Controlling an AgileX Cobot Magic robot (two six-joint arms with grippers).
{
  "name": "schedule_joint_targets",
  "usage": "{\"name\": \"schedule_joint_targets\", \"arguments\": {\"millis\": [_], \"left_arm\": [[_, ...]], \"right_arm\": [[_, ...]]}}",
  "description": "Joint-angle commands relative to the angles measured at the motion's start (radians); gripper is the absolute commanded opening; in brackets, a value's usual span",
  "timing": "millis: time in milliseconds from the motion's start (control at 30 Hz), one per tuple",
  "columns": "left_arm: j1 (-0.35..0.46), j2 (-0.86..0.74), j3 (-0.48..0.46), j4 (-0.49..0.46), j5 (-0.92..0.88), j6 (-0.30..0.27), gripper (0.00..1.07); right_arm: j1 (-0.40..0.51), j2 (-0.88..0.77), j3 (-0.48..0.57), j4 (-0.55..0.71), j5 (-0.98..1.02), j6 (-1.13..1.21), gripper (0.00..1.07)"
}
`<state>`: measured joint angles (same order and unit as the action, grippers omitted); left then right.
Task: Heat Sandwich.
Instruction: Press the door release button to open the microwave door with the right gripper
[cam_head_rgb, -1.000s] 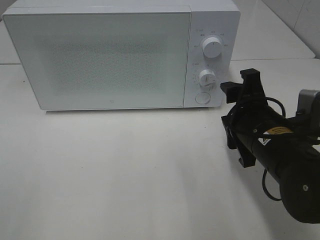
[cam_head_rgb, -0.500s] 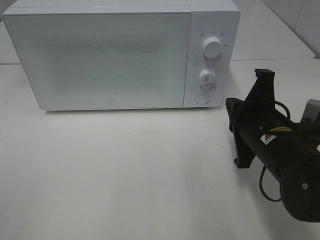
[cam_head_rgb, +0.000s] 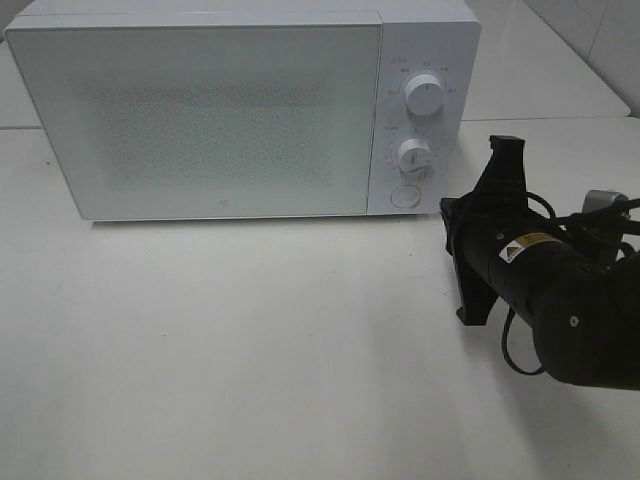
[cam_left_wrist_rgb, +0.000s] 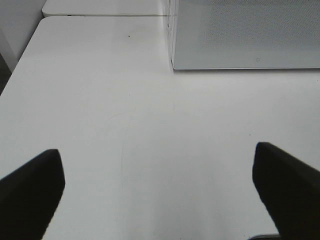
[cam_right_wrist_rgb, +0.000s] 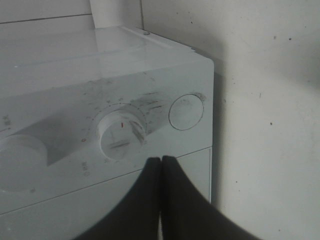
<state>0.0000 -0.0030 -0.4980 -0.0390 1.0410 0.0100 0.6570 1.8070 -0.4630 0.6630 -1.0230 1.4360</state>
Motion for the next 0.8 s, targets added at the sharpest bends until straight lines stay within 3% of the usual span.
{"name": "schedule_joint_targets", "arguments": {"millis": [33, 233, 800], "left_arm": [[0.000, -0.022, 0.003, -0.007, -0.005, 0.003, 0.97], [0.000, -0.022, 0.003, -0.007, -0.005, 0.003, 0.97], [0.000, -0.022, 0.003, -0.007, -0.005, 0.003, 0.97]], "right_arm": [[-0.034, 0.017, -0.036, -0.054, 0.049, 0.001, 0.00], [-0.090, 0.073, -0.122, -0.135, 0.127, 0.000, 0.00], [-0.119, 0.203, -0.269, -0.159, 0.190, -0.010, 0.00]]}}
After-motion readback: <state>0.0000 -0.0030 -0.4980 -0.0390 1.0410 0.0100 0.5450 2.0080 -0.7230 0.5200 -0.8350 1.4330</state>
